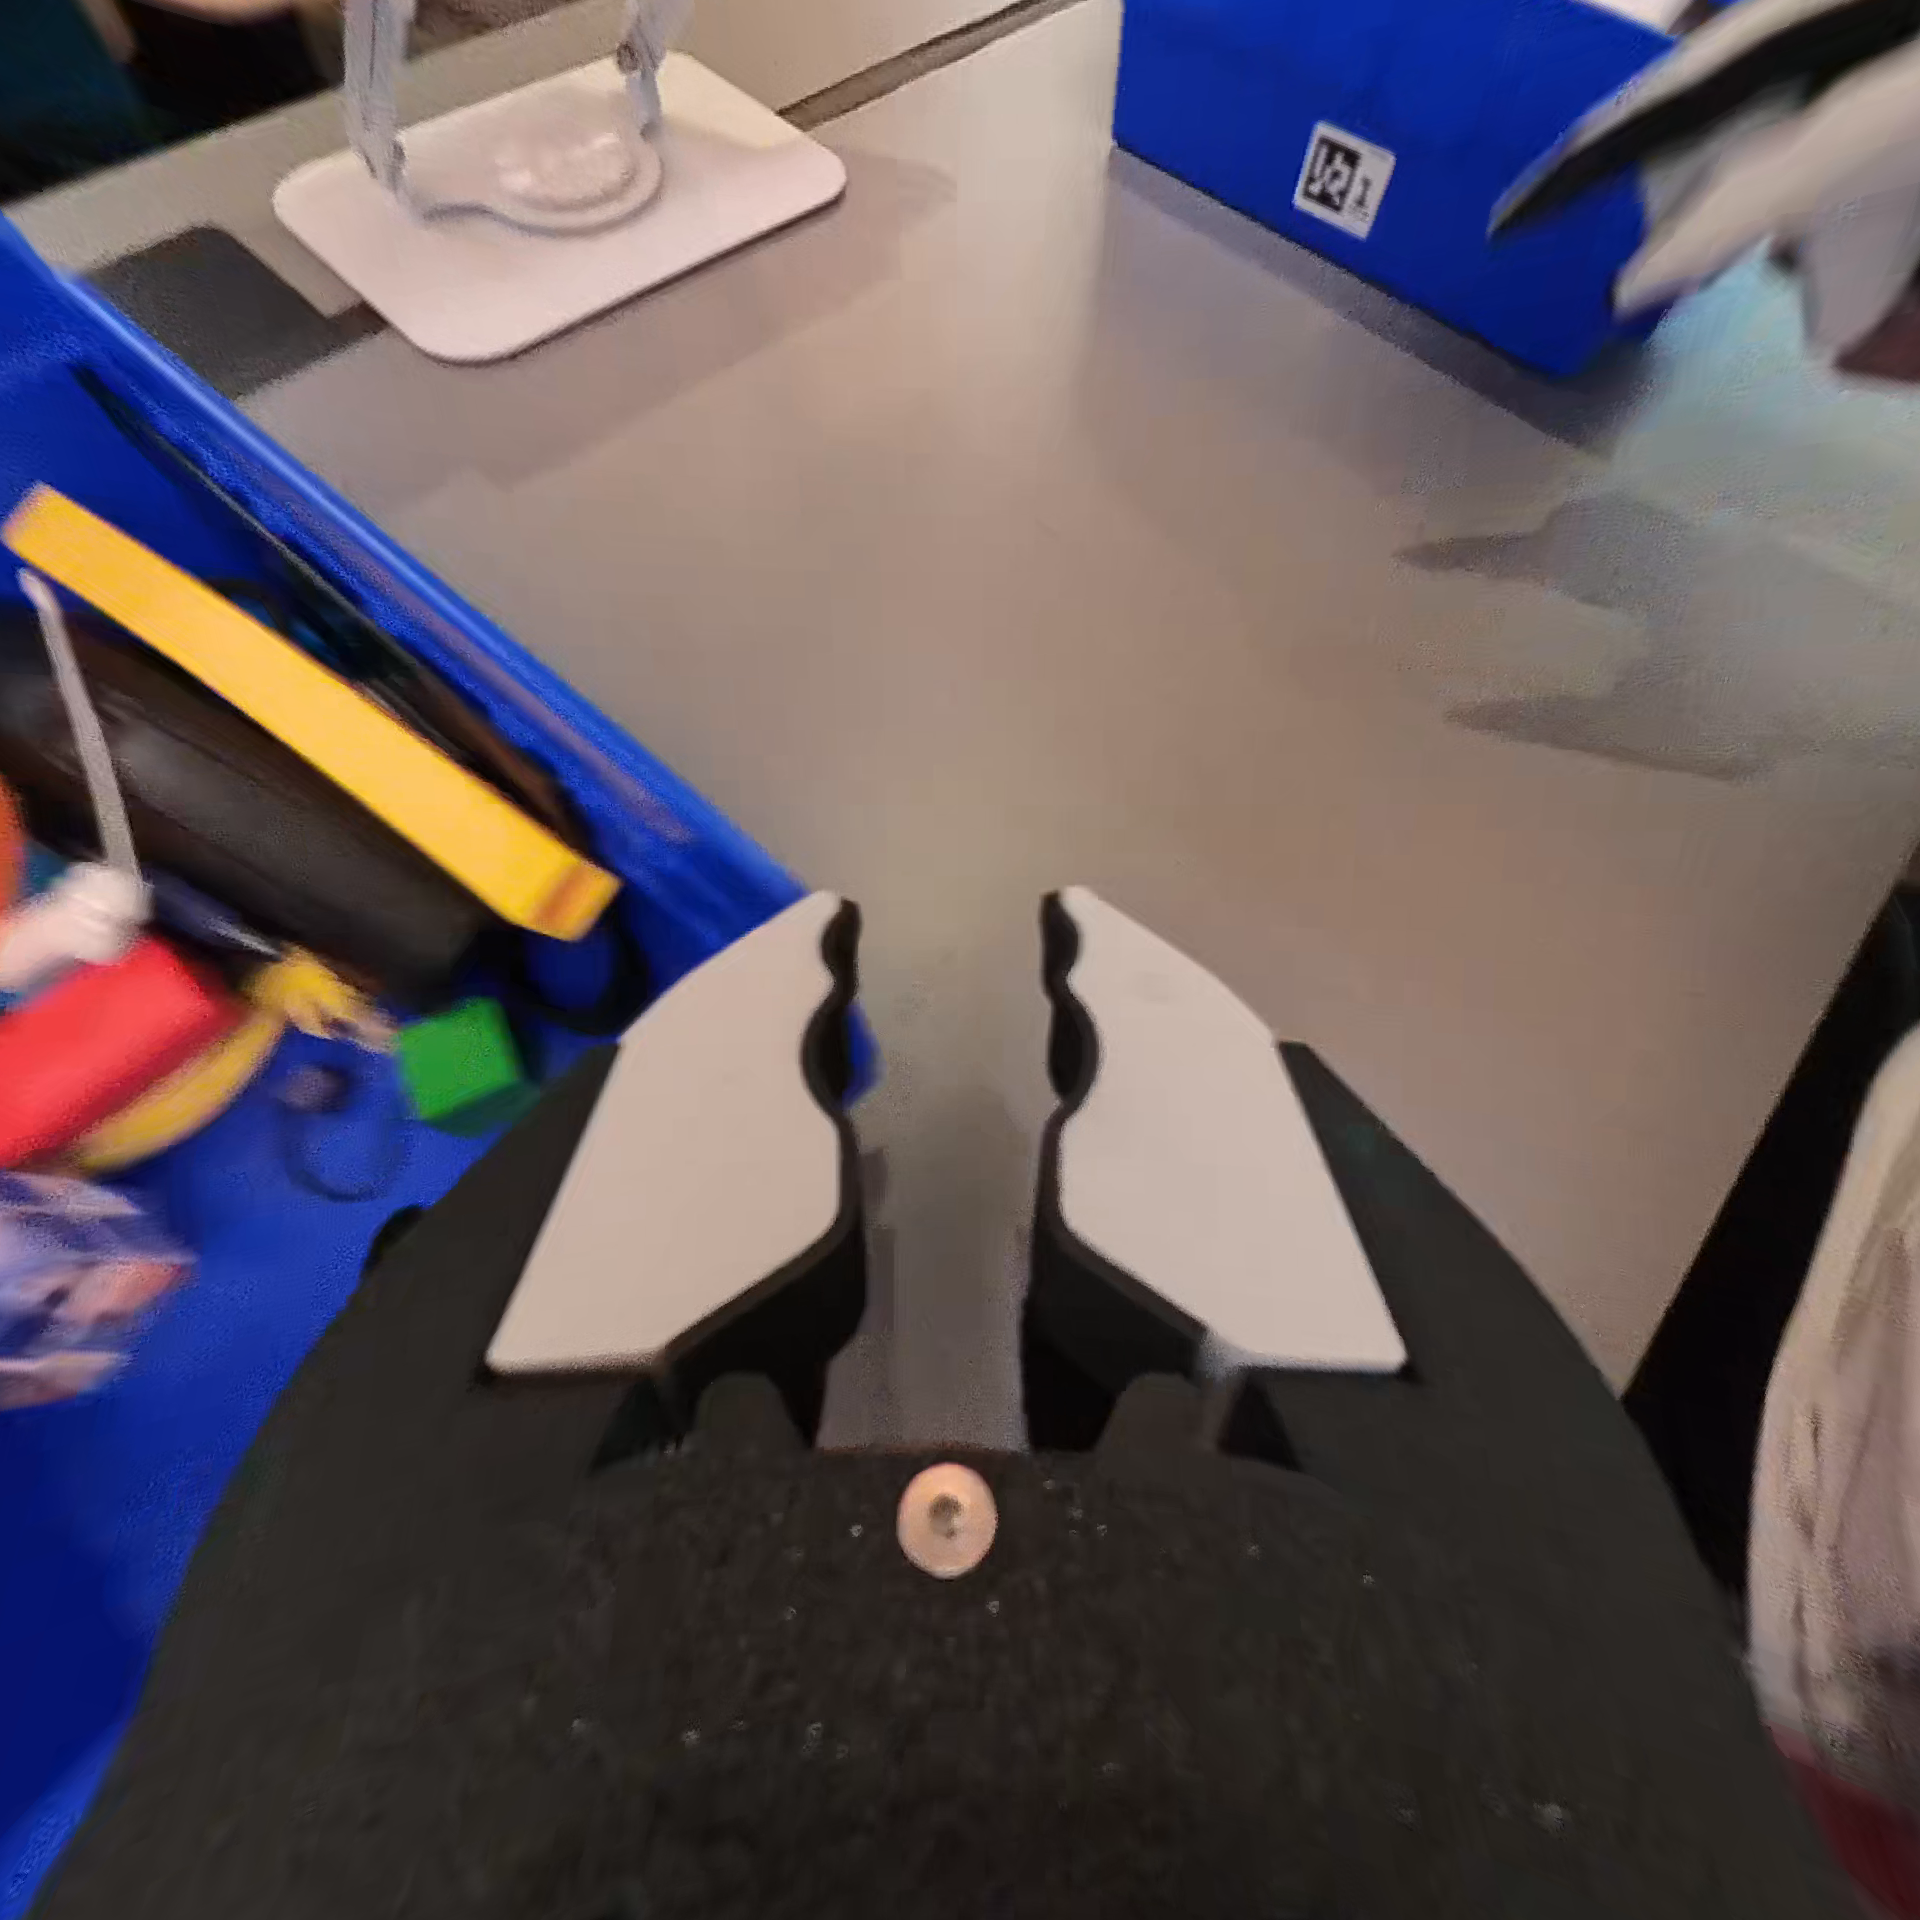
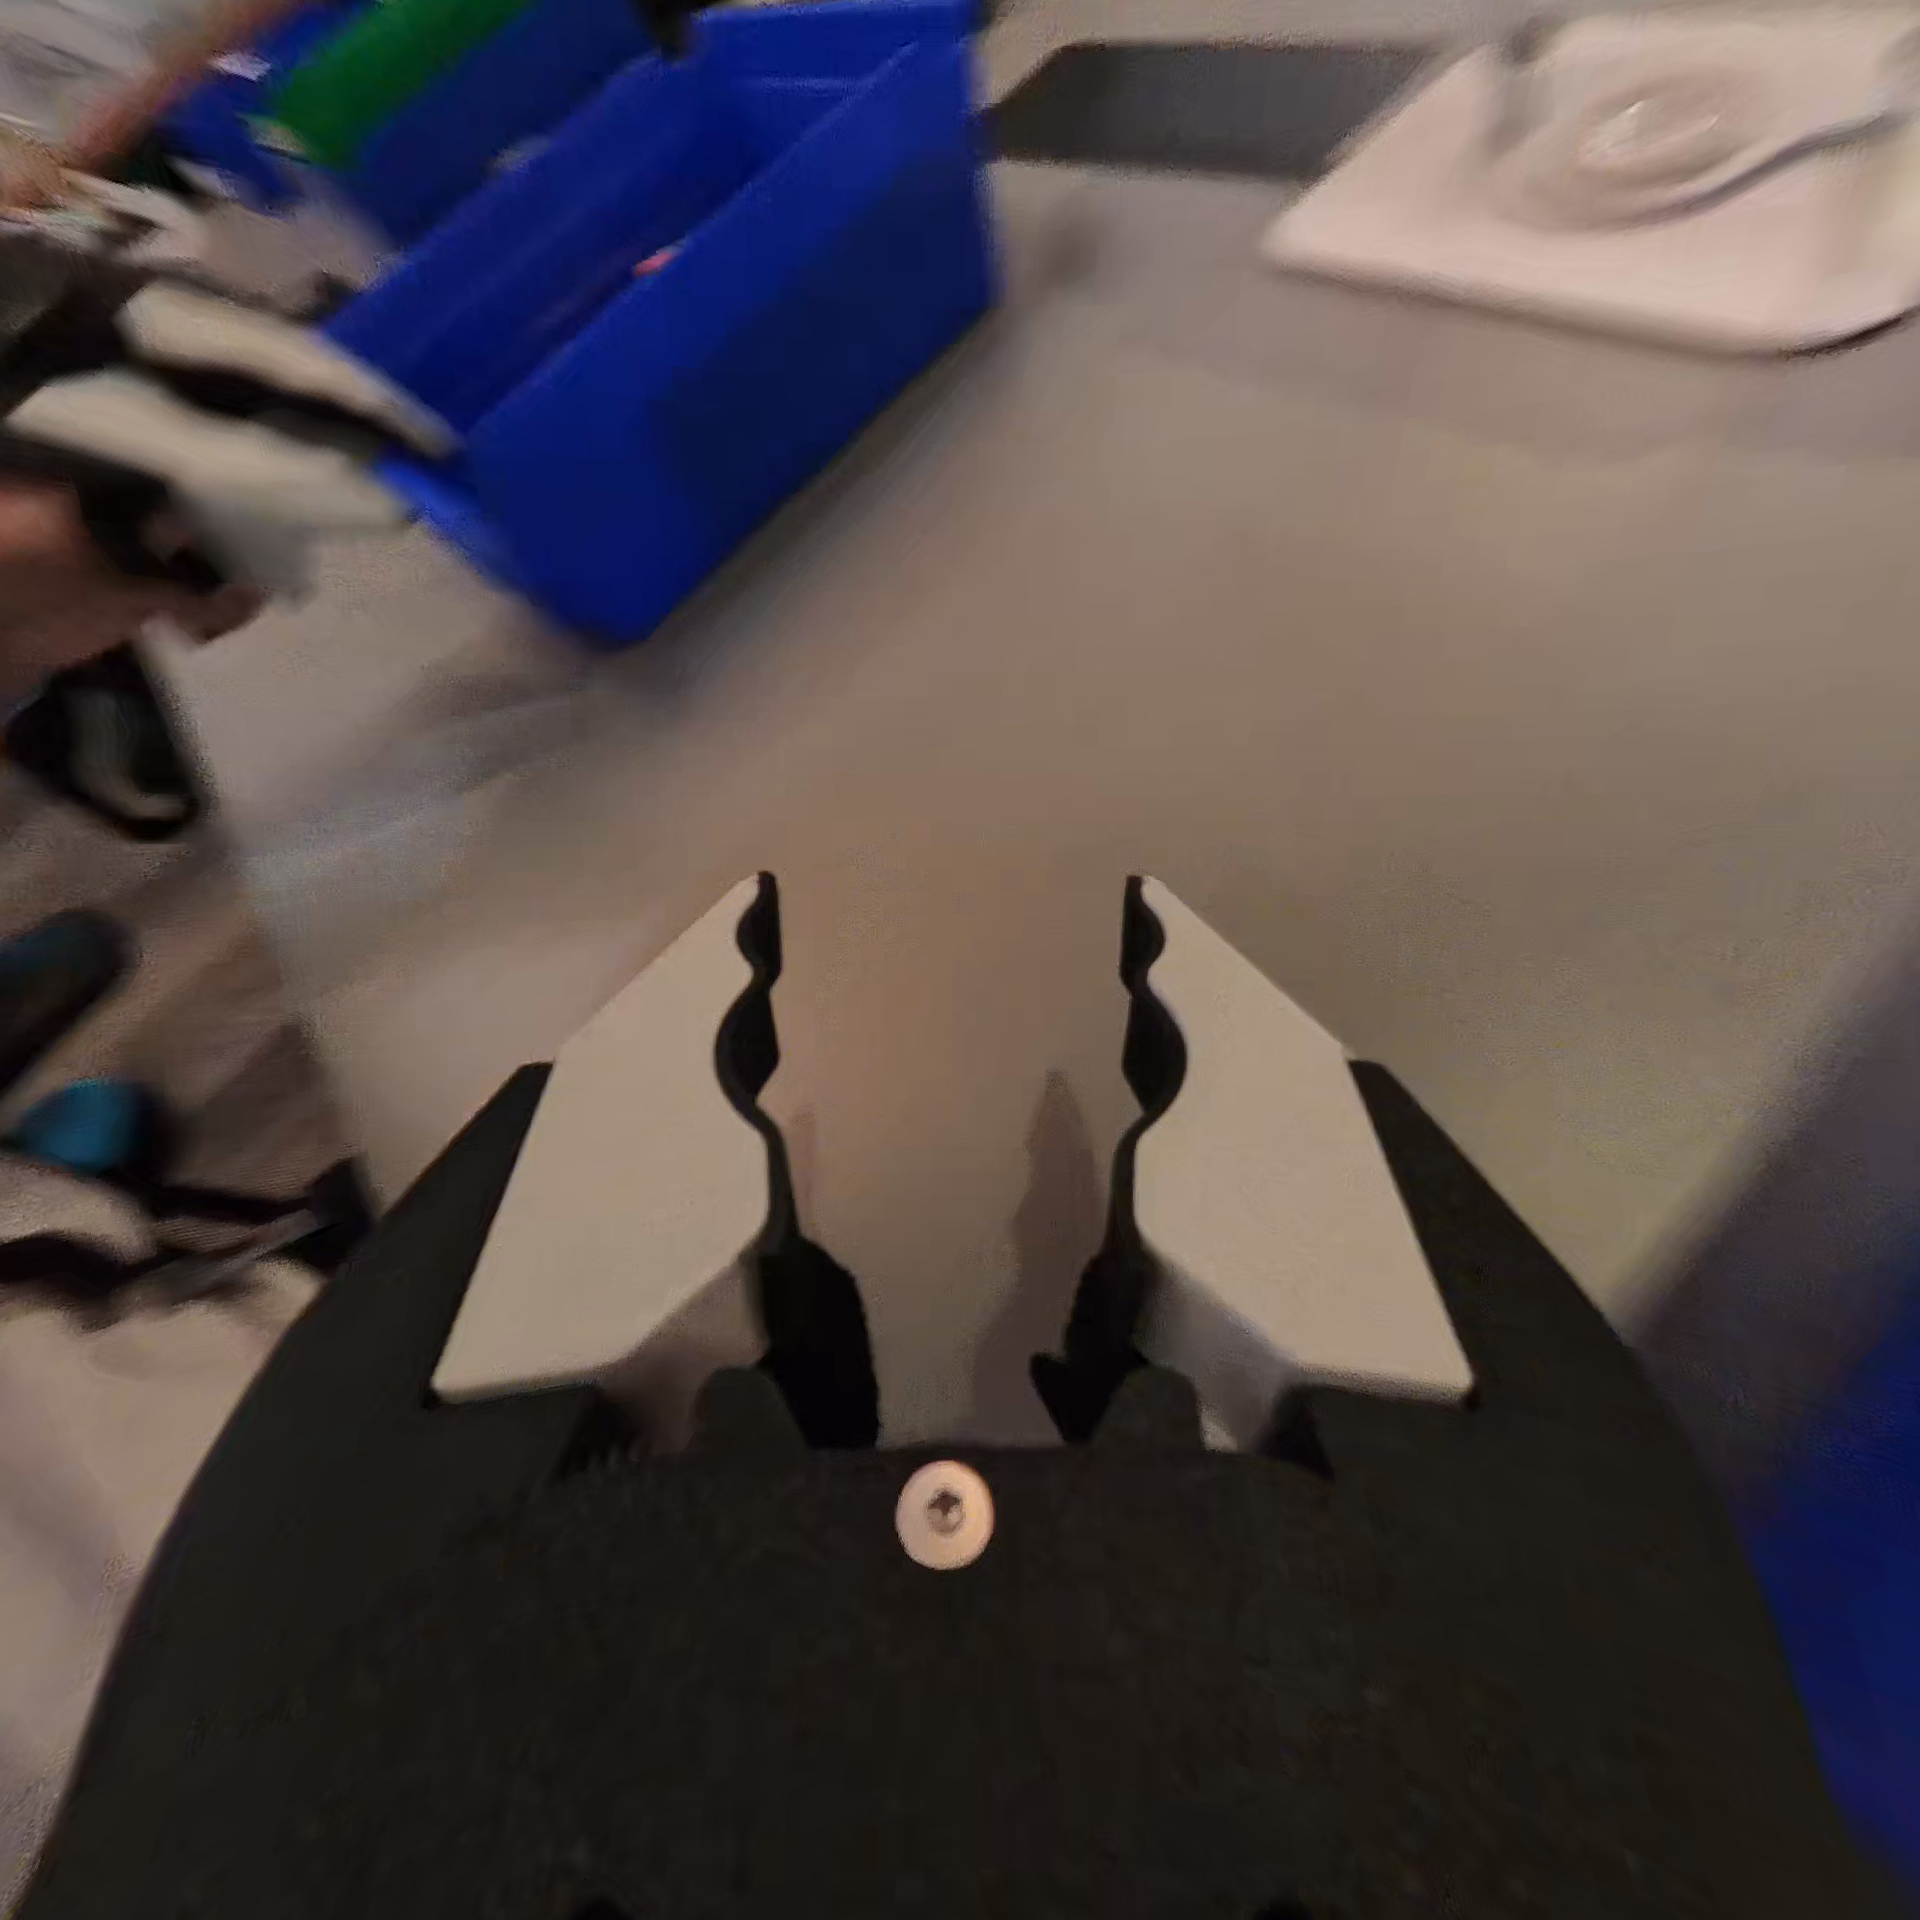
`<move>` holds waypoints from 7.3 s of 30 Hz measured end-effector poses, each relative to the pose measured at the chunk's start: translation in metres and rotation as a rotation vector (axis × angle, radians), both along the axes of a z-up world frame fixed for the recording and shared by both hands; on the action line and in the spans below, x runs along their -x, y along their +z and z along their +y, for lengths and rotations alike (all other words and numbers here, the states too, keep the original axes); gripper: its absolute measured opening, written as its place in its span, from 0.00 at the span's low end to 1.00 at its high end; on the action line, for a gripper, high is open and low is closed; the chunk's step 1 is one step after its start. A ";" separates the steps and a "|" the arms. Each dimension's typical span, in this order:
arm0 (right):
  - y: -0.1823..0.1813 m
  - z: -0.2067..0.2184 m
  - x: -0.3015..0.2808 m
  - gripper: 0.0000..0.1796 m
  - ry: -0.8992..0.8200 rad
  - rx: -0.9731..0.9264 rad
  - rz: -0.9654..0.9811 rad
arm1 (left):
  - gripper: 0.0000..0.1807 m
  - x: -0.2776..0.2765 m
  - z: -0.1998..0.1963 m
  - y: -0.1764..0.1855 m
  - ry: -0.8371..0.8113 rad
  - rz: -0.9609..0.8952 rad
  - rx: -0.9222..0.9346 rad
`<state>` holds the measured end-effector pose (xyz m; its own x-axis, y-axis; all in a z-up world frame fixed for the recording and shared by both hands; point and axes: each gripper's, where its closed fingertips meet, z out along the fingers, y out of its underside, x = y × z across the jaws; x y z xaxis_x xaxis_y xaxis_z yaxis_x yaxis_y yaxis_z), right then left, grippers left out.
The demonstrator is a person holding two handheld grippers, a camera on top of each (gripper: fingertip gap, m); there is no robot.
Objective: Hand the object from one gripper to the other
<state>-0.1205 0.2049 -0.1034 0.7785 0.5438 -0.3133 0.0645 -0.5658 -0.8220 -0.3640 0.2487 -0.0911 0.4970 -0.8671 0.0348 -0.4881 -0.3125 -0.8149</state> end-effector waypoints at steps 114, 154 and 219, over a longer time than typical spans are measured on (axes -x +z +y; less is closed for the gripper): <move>0.065 -0.004 0.043 0.00 0.142 -0.084 0.879 | 0.33 -0.164 -0.086 0.014 -0.316 -0.456 0.191; 0.023 0.012 0.025 0.31 0.005 -1.054 -1.242 | 0.01 -0.154 -0.100 0.023 -0.424 -0.390 0.287; 0.125 0.000 -0.007 0.07 0.091 -0.376 0.168 | 0.27 -0.121 -0.095 0.027 -0.203 -0.059 -0.490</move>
<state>-0.1137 0.2052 0.0216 0.6774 0.7085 -0.1979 -0.0521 -0.2222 -0.9736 -0.2432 0.1541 -0.0643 0.3267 -0.8673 -0.3755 -0.4485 0.2075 -0.8694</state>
